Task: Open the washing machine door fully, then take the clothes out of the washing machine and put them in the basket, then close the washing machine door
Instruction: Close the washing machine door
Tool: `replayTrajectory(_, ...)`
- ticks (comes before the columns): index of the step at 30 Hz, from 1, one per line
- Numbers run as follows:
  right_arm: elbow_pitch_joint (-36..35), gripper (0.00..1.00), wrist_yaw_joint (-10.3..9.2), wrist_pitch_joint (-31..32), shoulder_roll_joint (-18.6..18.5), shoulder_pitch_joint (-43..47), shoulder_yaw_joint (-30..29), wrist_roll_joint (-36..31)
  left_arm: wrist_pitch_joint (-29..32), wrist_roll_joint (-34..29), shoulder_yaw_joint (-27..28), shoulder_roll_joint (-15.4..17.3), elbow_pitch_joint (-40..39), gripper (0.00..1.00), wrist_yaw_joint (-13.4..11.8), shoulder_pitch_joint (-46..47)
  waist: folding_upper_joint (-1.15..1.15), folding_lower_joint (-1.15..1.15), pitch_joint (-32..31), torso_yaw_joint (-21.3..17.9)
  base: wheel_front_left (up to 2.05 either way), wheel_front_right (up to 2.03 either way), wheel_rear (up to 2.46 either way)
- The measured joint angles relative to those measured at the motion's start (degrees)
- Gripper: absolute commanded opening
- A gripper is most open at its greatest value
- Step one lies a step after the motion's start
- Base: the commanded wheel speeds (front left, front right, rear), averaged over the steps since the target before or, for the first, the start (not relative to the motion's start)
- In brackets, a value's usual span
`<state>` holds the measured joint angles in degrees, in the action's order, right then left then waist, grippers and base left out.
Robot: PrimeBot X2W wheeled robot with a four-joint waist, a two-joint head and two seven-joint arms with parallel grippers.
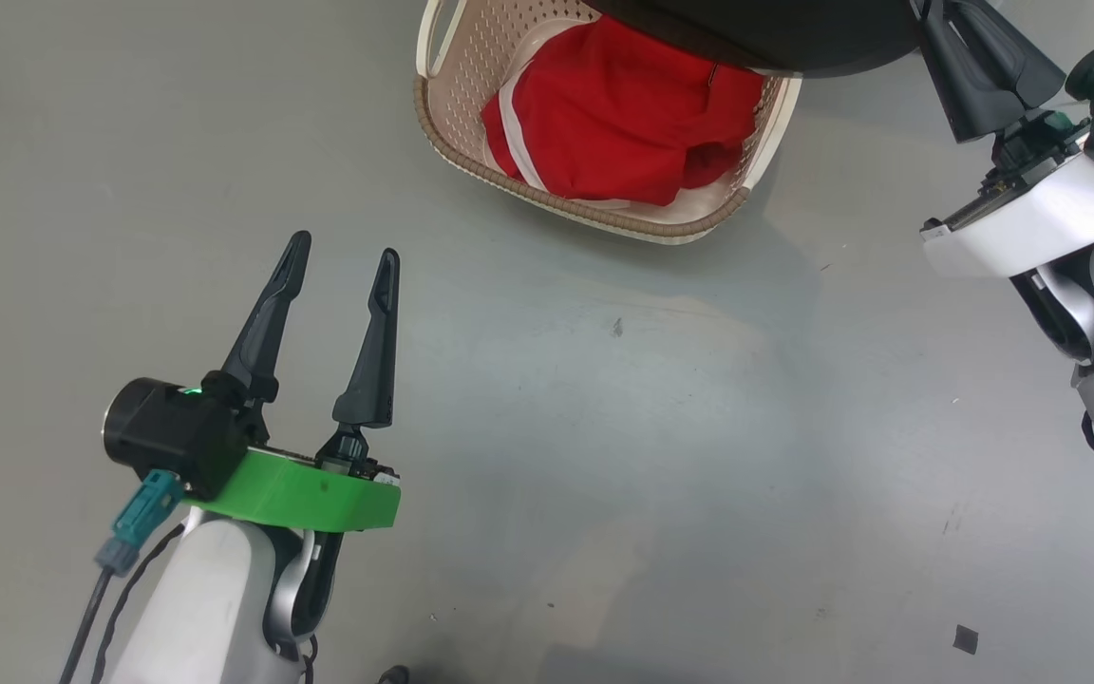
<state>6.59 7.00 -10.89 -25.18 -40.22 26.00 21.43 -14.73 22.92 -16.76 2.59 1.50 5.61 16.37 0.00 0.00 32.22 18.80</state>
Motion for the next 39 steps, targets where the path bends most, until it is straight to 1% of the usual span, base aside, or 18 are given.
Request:
replayTrajectory(6,1.35,0.0,0.49,-0.01,-0.27,-2.57,0.2,2.37,0.0,-0.26,0.03,-0.14,0.16,1.0,0.08,0.25,0.0,0.0,1.43,0.43,0.0,0.0,0.0)
replayTrajectory(9,2.04,0.0,0.51,0.01,-0.25,-3.74,-1.02,4.37,0.0,-0.26,-0.2,-0.23,0.12,1.0,0.1,0.74,0.0,0.0,2.17,0.54,0.0,0.0,0.0)
replayTrajectory(20,4.39,0.0,0.51,1.27,-2.1,-10.37,-4.41,7.24,0.0,-0.25,-0.64,-0.68,-0.07,1.0,0.24,2.47,0.0,0.0,5.64,1.28,0.0,0.0,0.0)
replayTrajectory(25,4.97,0.0,0.51,2.09,-3.86,-14.41,-5.31,7.37,0.0,-0.23,-1.16,-0.77,-0.15,1.0,0.3,2.82,0.0,0.0,7.29,1.69,0.0,0.0,0.0)
replayTrajectory(33,5.21,0.0,0.51,3.88,-5.23,-20.52,-5.26,7.3,0.0,0.12,-1.88,-0.94,-0.09,1.0,0.32,3.39,0.0,0.0,10.26,2.34,0.0,0.0,0.0)
replayTrajectory(36,5.37,0.0,0.52,4.1,-7.16,-22.99,-4.7,5.59,0.0,1.05,-1.94,-1.05,-0.16,1.0,0.33,4.26,0.0,0.0,11.35,2.59,0.0,0.0,0.0)
replayTrajectory(39,6.08,0.0,0.49,4.1,-7.17,-24.79,-5.69,6.23,0.0,2.89,-1.43,-1.12,-0.25,1.0,0.31,4.64,0.0,0.0,12.31,2.9,0.0,0.0,0.0)
